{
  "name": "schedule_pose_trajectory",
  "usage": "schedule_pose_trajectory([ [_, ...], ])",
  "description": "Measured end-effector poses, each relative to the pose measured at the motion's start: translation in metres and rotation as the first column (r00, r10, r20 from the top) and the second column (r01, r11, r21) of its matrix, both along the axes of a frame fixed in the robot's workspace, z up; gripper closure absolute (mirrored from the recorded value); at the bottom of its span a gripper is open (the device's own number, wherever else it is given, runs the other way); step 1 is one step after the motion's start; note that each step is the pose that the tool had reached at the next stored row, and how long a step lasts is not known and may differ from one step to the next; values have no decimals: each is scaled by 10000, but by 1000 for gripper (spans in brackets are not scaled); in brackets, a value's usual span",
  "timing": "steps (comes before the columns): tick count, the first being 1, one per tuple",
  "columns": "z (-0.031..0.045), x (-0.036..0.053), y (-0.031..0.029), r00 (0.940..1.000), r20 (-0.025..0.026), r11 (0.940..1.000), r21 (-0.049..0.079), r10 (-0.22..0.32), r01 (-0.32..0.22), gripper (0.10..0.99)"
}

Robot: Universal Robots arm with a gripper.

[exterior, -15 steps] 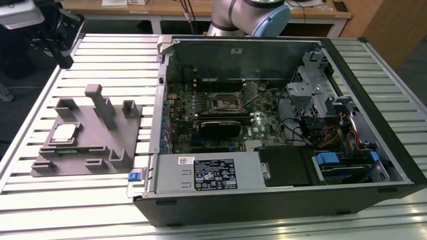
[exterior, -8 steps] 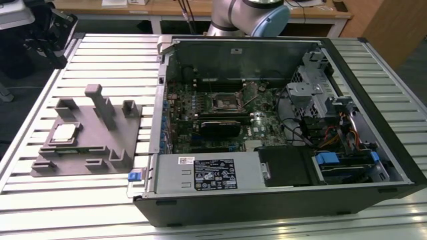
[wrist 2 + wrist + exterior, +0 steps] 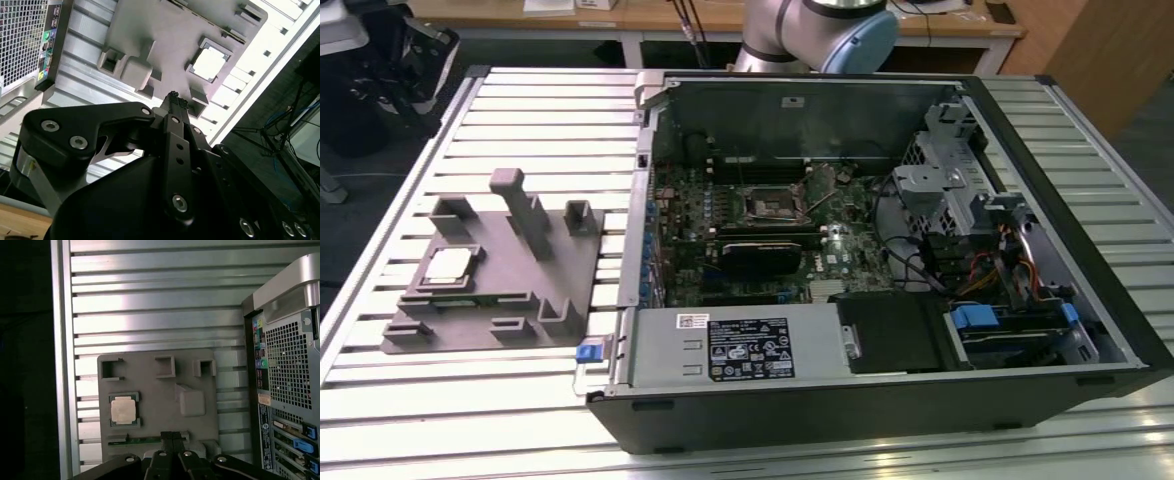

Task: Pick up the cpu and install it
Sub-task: 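Reach for the cpu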

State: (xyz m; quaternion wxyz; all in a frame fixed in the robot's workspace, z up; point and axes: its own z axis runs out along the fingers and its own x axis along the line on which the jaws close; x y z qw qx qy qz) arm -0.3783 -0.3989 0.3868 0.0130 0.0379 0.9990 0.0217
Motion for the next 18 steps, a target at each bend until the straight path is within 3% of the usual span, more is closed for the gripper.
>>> schedule_pose_trajectory([
  [18,-23,-292,0,10000,-1,10000,0,-1,1,980],
])
